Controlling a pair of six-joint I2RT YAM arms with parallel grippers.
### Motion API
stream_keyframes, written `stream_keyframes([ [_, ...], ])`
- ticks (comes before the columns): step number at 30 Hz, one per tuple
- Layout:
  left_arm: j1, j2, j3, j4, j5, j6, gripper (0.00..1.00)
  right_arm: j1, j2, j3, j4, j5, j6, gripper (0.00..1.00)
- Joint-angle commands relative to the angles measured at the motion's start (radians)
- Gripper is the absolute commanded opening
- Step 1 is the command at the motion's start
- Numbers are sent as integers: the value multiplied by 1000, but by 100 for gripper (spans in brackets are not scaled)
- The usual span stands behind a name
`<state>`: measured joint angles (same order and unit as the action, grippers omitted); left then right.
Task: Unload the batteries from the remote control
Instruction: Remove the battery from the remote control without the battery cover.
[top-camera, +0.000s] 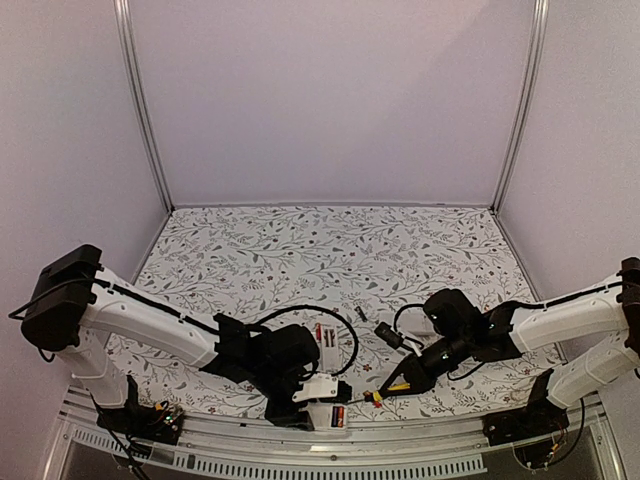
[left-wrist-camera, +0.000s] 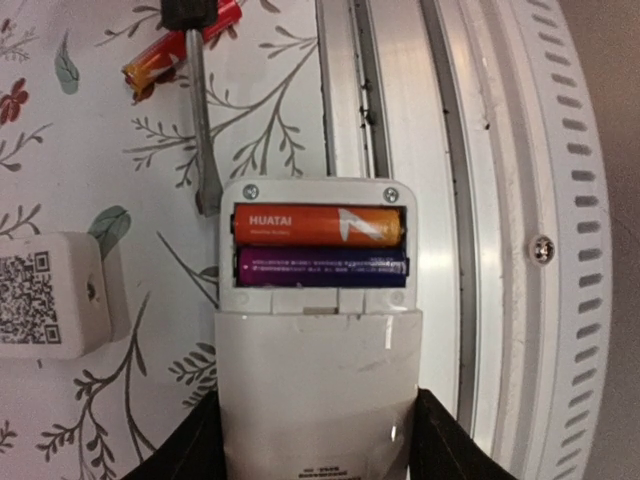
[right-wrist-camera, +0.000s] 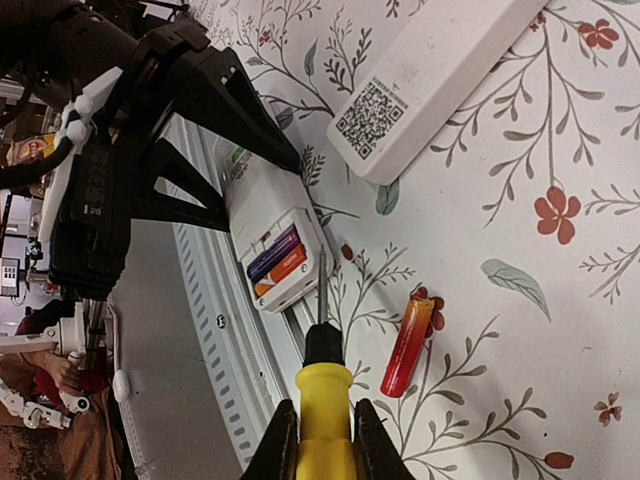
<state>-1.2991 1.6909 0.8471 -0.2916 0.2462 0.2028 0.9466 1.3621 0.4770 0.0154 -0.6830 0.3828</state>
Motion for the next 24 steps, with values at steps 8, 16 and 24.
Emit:
stream_keyframes([
  [8, 12, 41, 3, -6, -22, 8, 29, -3, -69, -12, 9, 14, 38, 0],
  [16, 11, 44, 5, -6, -24, 9, 28, -2, -40, -29, 20, 2, 30, 0],
  [24, 11, 49, 7, -9, -22, 8, 28, -2, -22, -34, 35, -11, 28, 0],
])
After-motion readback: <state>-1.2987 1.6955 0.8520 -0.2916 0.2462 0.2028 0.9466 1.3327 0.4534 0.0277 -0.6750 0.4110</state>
